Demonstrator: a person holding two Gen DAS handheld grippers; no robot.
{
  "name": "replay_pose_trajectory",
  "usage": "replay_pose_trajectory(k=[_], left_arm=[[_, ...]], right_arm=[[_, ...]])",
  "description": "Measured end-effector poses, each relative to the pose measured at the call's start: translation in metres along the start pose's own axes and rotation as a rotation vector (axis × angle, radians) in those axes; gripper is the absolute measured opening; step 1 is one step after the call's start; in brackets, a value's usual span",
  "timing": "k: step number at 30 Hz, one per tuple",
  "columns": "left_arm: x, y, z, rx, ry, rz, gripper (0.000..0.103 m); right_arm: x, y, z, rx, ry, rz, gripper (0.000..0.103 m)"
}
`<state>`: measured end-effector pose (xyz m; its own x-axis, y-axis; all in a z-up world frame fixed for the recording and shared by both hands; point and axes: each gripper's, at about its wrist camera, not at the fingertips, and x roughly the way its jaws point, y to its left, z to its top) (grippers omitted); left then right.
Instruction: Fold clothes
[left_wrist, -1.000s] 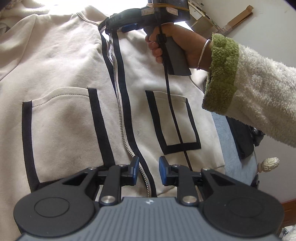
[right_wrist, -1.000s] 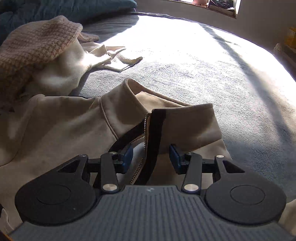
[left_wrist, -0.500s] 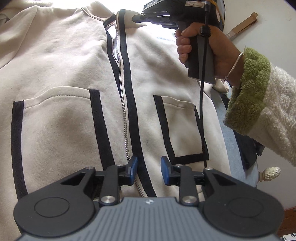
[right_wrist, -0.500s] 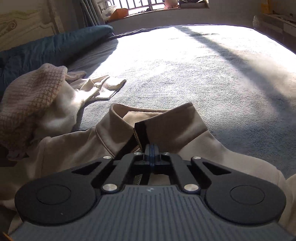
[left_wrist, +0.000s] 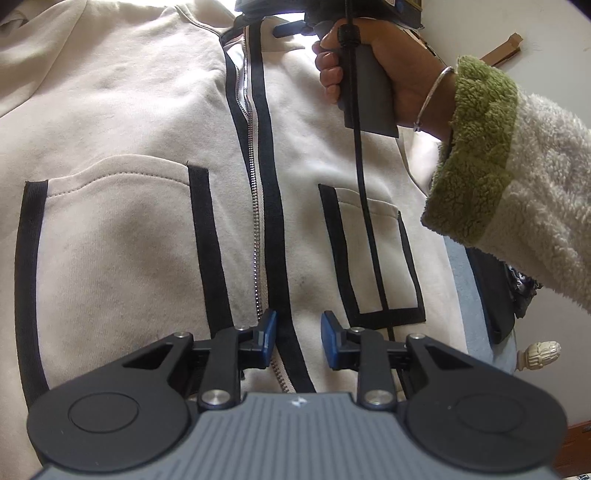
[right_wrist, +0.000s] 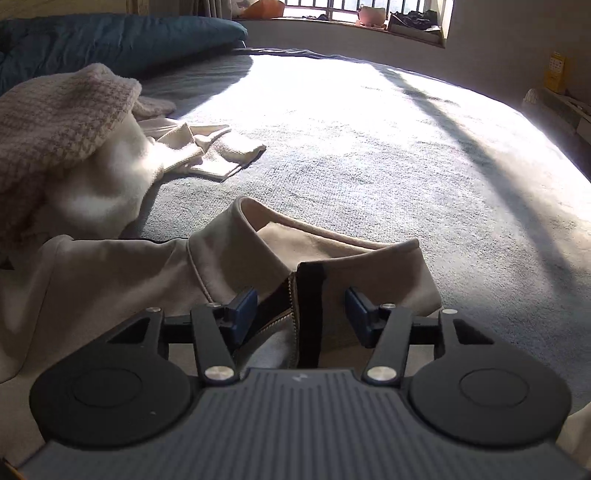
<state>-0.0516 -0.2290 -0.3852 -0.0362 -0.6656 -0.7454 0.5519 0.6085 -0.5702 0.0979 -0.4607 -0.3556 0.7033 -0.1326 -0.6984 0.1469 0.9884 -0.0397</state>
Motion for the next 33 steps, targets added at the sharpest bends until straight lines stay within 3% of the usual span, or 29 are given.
replay_pose_trajectory(k=[4, 9, 15, 18, 30, 32, 33], left_arm=[[0.002, 0.003, 0.002, -0.001, -0.003, -0.006, 0.028], [0.002, 0.008, 0.003, -0.002, -0.007, -0.019, 0.028], [0.002, 0.011, 0.002, -0.011, -0.013, -0.024, 0.028], [0.001, 0.012, 0.001, -0.015, -0.015, -0.021, 0.028], [0.003, 0.013, -0.001, -0.005, -0.016, -0.009, 0.028], [0.005, 0.011, -0.001, -0.004, -0.012, -0.005, 0.028], [0.008, 0.01, 0.0, -0.005, -0.009, -0.003, 0.028]], right_arm=[[-0.002, -0.026, -0.002, 0.162, -0.022, -0.013, 0.022], [-0.015, -0.039, -0.005, 0.201, -0.062, 0.016, 0.011], [-0.047, -0.056, 0.005, 0.299, -0.161, 0.185, 0.009], [-0.041, -0.053, 0.009, 0.296, -0.163, 0.239, 0.009], [0.033, -0.037, -0.018, 0.306, -0.052, 0.287, 0.01], [0.034, -0.038, -0.019, 0.316, -0.047, 0.291, 0.013], [0.032, -0.039, -0.018, 0.322, -0.045, 0.293, 0.02]])
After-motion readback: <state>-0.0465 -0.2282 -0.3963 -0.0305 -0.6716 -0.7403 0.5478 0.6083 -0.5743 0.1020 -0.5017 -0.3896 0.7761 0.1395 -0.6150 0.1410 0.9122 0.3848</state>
